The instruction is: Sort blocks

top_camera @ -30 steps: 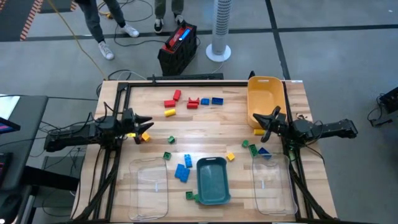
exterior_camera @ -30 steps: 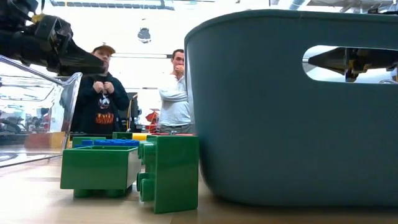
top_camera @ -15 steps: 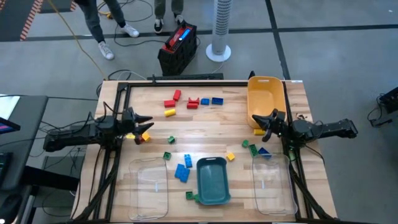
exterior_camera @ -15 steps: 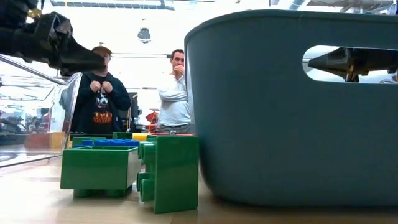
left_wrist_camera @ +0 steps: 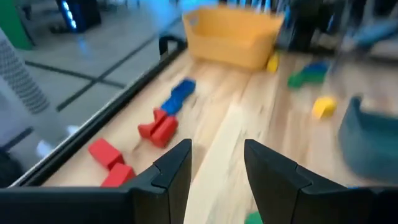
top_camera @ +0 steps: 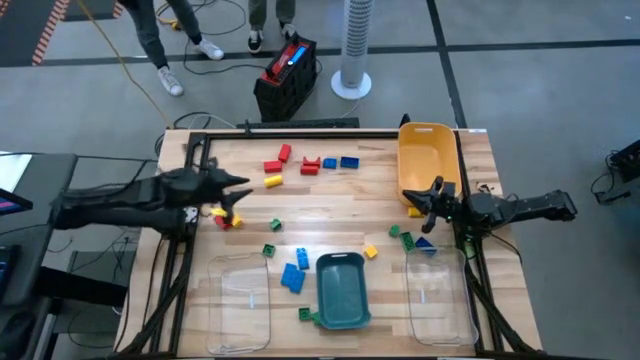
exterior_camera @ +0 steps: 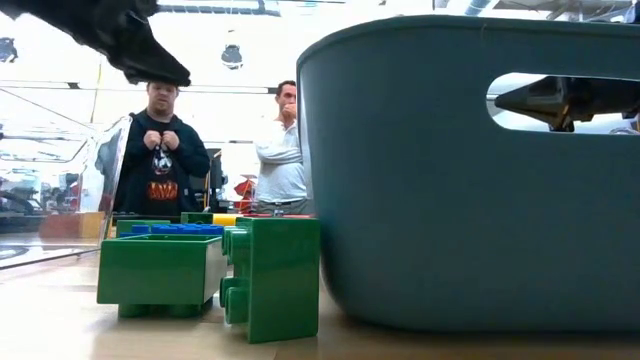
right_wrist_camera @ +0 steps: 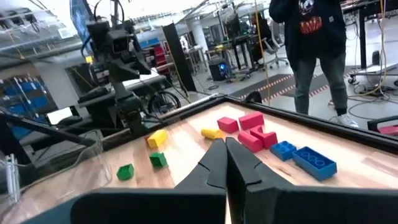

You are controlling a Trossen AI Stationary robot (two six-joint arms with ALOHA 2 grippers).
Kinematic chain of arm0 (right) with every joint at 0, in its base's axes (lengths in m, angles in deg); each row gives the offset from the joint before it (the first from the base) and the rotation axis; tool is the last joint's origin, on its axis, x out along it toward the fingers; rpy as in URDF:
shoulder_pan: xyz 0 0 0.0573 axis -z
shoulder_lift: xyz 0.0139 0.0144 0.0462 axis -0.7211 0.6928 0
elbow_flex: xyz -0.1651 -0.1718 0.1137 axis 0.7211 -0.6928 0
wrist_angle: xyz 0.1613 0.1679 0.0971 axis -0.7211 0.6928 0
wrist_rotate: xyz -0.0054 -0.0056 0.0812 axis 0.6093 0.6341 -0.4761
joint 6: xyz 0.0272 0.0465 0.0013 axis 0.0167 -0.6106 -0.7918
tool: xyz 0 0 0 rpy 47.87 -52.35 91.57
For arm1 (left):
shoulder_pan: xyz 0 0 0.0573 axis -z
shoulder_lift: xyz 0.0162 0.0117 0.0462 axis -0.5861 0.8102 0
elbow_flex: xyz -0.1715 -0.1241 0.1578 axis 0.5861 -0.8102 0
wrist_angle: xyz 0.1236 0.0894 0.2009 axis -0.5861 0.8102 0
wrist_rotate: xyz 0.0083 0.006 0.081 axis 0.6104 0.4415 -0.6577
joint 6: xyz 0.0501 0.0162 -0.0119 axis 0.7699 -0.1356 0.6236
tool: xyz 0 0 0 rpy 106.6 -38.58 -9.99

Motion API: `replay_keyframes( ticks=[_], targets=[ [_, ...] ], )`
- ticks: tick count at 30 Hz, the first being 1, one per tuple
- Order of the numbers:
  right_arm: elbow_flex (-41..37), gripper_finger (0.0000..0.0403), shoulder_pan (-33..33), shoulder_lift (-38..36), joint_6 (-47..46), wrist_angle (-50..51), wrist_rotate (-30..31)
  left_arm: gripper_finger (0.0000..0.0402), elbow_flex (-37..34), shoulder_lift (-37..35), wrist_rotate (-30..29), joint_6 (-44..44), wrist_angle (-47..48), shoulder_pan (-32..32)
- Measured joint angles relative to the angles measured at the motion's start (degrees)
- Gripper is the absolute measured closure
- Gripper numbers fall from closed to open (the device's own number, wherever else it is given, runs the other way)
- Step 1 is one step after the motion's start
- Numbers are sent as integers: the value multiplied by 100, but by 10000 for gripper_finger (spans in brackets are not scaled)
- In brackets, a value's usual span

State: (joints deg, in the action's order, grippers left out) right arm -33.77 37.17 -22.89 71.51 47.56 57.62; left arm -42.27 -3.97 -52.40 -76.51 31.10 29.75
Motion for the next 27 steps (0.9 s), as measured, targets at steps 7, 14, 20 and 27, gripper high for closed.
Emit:
replay_keyframes(
  ticks=[7, 14, 20, 27],
  targets=[
    [56, 393, -11, 38, -293, -73, -283, 260, 969, 1548, 212, 186, 487, -2],
    [57, 376, -157, 38, -148, -54, -345, 252, 2190, 3047, 804, -711, 2013, 3],
    [57, 332, -103, 38, -132, -65, -342, 190, 2897, 4373, 1314, -1312, 3106, 11],
    [57, 300, -120, 38, -84, -65, -344, 122, 3063, 5408, 1531, -1759, 3120, 225]
  ],
)
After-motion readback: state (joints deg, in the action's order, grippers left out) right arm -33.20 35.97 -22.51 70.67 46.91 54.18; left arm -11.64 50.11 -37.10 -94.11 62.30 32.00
